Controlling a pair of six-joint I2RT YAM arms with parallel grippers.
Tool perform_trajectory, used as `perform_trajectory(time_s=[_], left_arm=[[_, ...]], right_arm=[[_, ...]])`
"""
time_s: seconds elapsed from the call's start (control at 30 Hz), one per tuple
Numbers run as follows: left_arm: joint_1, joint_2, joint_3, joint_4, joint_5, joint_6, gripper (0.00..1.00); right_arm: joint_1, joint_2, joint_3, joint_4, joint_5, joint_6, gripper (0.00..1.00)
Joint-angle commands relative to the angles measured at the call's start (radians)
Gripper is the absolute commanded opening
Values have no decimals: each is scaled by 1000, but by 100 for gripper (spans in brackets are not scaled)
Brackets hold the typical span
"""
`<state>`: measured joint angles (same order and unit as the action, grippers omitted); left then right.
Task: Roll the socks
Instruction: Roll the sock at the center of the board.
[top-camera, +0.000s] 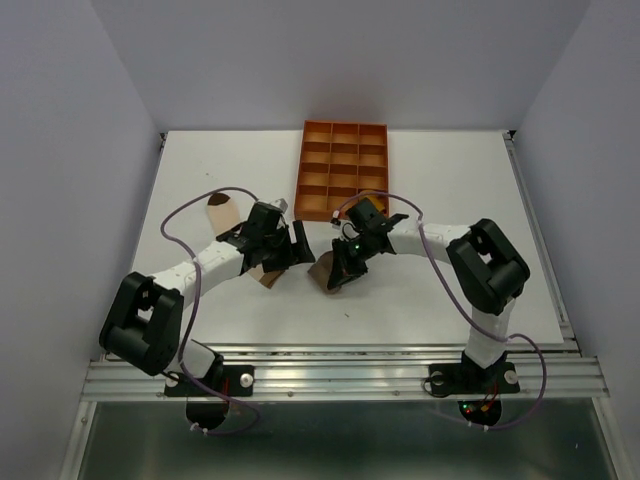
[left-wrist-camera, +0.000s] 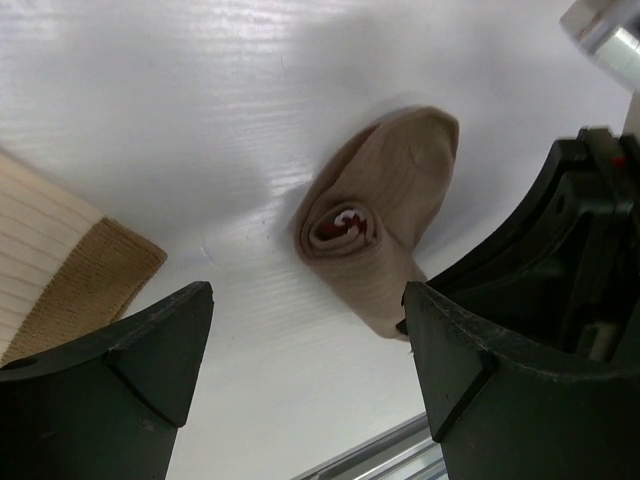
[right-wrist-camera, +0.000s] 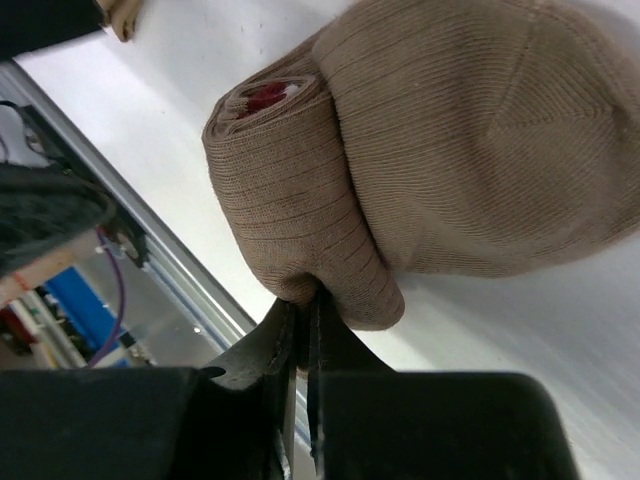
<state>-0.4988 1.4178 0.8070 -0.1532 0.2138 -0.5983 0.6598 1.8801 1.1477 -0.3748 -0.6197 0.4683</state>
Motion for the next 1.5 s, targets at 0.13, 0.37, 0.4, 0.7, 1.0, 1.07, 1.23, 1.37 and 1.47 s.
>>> perform_trajectory(time_s=[0.13, 0.37, 0.4, 0.7, 1.0, 1.07, 1.23, 1.37, 1.47], left_arm=[[-7, -19, -77, 145, 148, 25, 89], [-9, 78, -65, 257, 220, 3, 89], [-9, 89, -62, 257, 217, 5, 89], [-7, 184, -20, 253, 200, 8, 82], [-11, 243, 23, 244, 170, -3, 55], [-14, 250, 30, 242, 167, -1, 47], [-27, 274, 55, 231, 156, 3, 23], [-49, 309, 95, 189, 124, 17, 0], [-73, 345, 144, 123, 72, 34, 0]], right_arm=[[-74, 68, 46, -12, -101, 92, 1], [-94, 96, 61, -30, -84, 119, 1], [-94, 100, 61, -32, -83, 121, 1], [-112, 139, 87, -49, -74, 128, 1], [-121, 166, 106, -53, -75, 125, 1], [-121, 165, 110, -53, -65, 121, 1], [-121, 153, 133, -58, -19, 99, 11], [-121, 93, 129, -58, 66, 58, 24], [-121, 19, 118, -55, 116, 3, 45]])
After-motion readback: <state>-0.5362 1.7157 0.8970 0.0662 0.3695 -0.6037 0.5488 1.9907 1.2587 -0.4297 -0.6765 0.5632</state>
